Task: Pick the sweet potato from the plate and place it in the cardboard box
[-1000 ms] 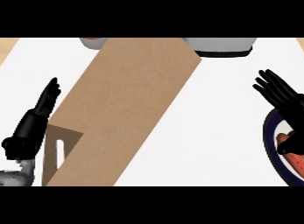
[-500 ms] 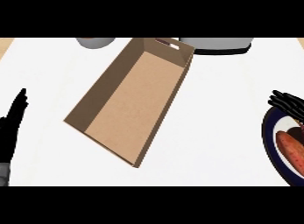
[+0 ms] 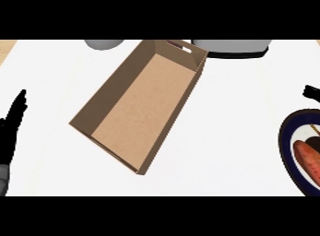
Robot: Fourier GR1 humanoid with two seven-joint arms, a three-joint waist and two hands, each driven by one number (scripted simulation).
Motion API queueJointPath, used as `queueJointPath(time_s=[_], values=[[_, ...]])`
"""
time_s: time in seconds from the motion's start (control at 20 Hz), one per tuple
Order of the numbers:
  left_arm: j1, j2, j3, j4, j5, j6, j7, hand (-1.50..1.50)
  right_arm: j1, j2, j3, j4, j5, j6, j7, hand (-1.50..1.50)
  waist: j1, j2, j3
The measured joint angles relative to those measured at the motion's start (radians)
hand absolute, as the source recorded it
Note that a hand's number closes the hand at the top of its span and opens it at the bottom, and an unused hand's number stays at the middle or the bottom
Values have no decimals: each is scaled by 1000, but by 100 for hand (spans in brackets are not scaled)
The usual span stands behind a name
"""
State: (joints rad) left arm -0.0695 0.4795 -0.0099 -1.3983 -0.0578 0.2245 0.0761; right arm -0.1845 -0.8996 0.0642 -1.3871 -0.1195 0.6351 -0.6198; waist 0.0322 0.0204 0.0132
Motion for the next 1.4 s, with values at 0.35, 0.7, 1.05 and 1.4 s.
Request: queueJointPath(time_s=[0.35,0.7,1.05,1.4], values=[[-29,-2,-7,20,-14,-2,-1,0,-14,-133,156,-21,276,-145,-162,-150,22,3,-3],[-75,-4,-10,53,-19,-17,12,0,-60,-194,342,78,519,-289,-301,-150,31,2,-8],[-80,-22,-3,91,-35,-8,-3,0,-158,-136,466,285,680,-397,-395,-150,17,-5,-10],[-53,-10,24,90,-31,-25,-22,0,-233,-78,526,434,745,-456,-447,-150,5,-11,-11]])
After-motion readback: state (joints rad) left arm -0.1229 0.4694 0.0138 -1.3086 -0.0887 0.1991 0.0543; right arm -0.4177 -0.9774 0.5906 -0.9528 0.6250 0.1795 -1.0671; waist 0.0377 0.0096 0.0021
